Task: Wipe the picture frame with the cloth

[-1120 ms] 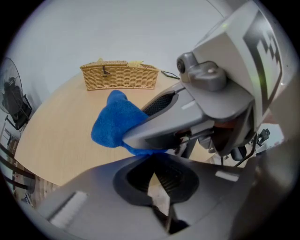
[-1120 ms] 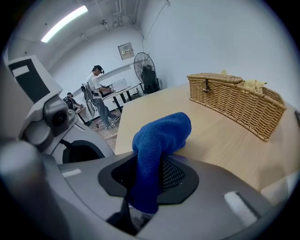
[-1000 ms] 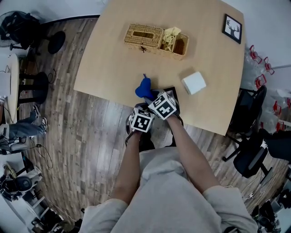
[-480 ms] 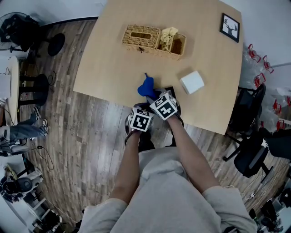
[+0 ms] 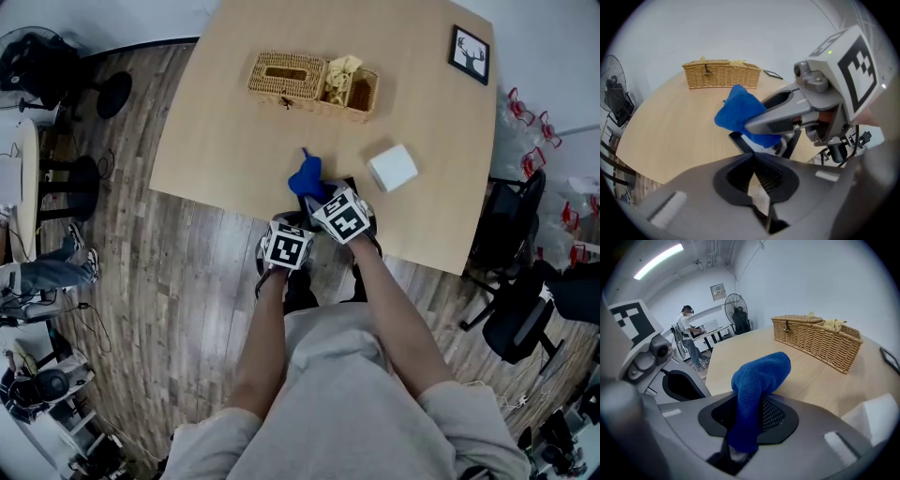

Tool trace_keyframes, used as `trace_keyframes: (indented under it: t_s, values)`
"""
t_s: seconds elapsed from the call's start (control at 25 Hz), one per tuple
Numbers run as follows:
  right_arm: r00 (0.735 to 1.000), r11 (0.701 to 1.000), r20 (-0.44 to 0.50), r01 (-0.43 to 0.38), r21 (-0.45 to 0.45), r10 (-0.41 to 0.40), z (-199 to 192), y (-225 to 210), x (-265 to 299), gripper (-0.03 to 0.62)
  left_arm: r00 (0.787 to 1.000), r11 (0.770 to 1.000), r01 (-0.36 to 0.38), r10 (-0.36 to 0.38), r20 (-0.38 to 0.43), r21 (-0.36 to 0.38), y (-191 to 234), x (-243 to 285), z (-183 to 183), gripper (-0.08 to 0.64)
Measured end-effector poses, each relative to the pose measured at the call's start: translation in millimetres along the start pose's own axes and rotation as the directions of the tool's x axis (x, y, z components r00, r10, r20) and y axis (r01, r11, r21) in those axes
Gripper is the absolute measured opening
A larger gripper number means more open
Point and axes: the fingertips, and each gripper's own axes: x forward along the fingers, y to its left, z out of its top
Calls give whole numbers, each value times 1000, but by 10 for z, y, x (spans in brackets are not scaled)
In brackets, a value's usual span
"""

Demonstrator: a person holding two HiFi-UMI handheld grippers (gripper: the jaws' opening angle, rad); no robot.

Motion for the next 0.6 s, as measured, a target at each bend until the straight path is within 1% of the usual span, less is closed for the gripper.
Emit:
trace_keyframes:
  t_s: [0.16, 0.32, 0.44, 0.6]
  values:
    - [1000, 1000, 7, 9, -5, -9, -10, -97, -75, 104, 1000, 1000, -4, 4, 0, 10, 3, 6, 0, 54]
    - [1000, 1000, 11, 27, -12, -27, -15, -206, -151, 104, 1000, 1000, -5, 5, 1, -5, -1, 10, -4, 54]
    - [999, 1000, 8, 31, -3, -31, -44, -260, -189, 104, 1000, 1000, -8, 8, 19, 2, 6, 27, 16, 54]
    - [999, 999, 10, 36, 6, -36, -58, -326, -224, 104, 1000, 1000, -8, 8, 1, -8, -1, 12, -9, 54]
